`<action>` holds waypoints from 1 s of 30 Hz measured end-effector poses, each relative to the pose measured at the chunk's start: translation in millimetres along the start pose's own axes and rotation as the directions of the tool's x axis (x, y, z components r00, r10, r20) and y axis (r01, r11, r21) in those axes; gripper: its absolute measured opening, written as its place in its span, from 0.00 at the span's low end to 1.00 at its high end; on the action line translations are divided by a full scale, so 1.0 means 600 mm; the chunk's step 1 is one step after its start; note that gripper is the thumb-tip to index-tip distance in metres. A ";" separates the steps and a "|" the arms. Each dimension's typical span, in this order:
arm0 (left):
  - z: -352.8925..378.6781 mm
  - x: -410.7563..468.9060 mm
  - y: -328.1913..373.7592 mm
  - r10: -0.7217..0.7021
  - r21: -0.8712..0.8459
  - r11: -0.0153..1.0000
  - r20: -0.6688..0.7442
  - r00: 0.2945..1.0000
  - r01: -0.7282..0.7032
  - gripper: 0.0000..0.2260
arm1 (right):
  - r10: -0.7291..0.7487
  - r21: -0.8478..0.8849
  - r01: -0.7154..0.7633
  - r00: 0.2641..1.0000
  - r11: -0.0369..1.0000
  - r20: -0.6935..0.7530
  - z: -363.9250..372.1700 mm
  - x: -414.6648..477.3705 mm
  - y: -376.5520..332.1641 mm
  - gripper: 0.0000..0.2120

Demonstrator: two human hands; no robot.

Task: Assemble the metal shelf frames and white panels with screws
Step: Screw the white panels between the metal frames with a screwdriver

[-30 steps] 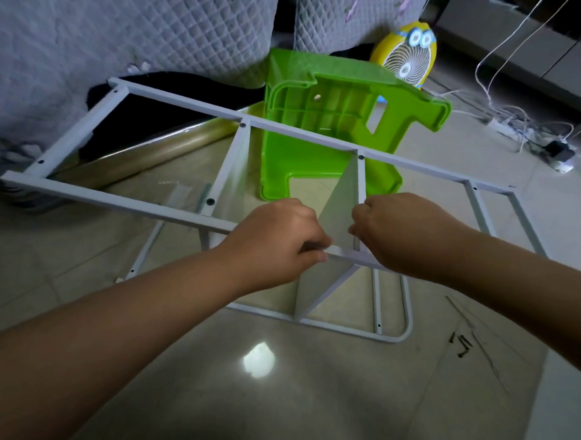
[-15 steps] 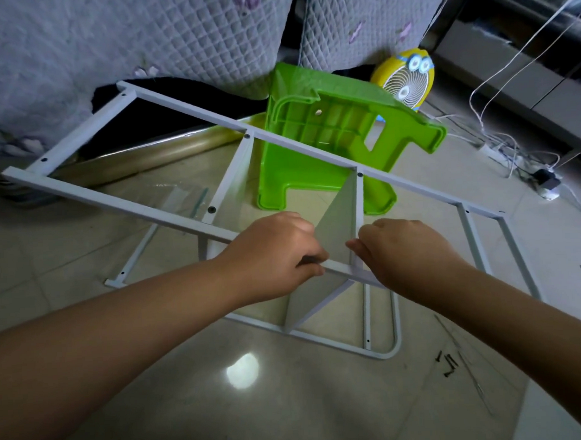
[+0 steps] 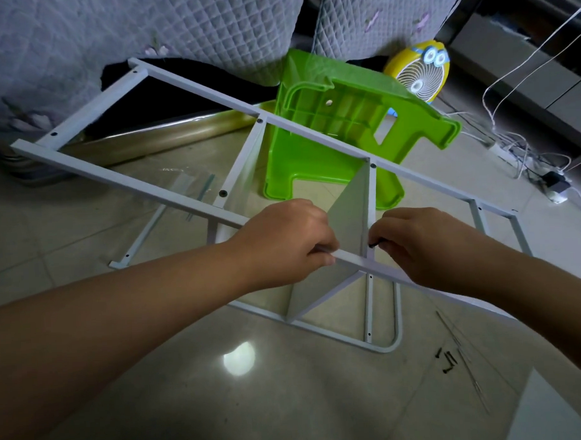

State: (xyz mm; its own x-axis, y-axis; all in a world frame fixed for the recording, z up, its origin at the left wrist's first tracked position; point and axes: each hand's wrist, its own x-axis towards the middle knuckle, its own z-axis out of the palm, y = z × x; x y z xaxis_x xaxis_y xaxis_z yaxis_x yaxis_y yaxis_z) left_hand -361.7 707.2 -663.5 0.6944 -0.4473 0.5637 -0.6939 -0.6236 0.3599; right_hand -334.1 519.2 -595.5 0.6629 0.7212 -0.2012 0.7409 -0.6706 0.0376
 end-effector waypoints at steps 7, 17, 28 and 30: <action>0.000 -0.001 -0.001 0.000 -0.004 1.000 0.004 1.000 0.000 0.07 | -0.084 -0.141 0.076 0.995 0.987 -0.053 0.006 -0.002 0.005 0.14; 0.001 -0.001 -0.001 -0.004 -0.019 1.000 0.003 1.000 0.004 0.07 | 0.110 0.045 -0.106 0.990 0.993 -0.093 0.017 0.001 -0.002 0.05; 0.003 -0.002 -0.001 0.013 -0.013 1.000 -0.011 1.000 -0.013 0.07 | 0.126 -0.243 -0.096 0.986 0.965 0.109 -0.011 0.009 -0.026 0.10; 0.003 -0.002 -0.002 0.011 -0.021 1.000 -0.012 1.000 -0.011 0.08 | 0.120 -0.306 -0.064 0.978 0.950 0.168 -0.017 0.011 -0.032 0.09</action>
State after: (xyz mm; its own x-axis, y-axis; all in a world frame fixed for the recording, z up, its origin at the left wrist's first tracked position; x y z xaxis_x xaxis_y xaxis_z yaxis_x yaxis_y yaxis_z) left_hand -361.6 707.0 -666.0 0.6843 -0.4466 0.5765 -0.7057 -0.6046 0.3694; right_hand -343.0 538.7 -587.7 0.7194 0.5958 -0.3572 0.6944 -0.6300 0.3477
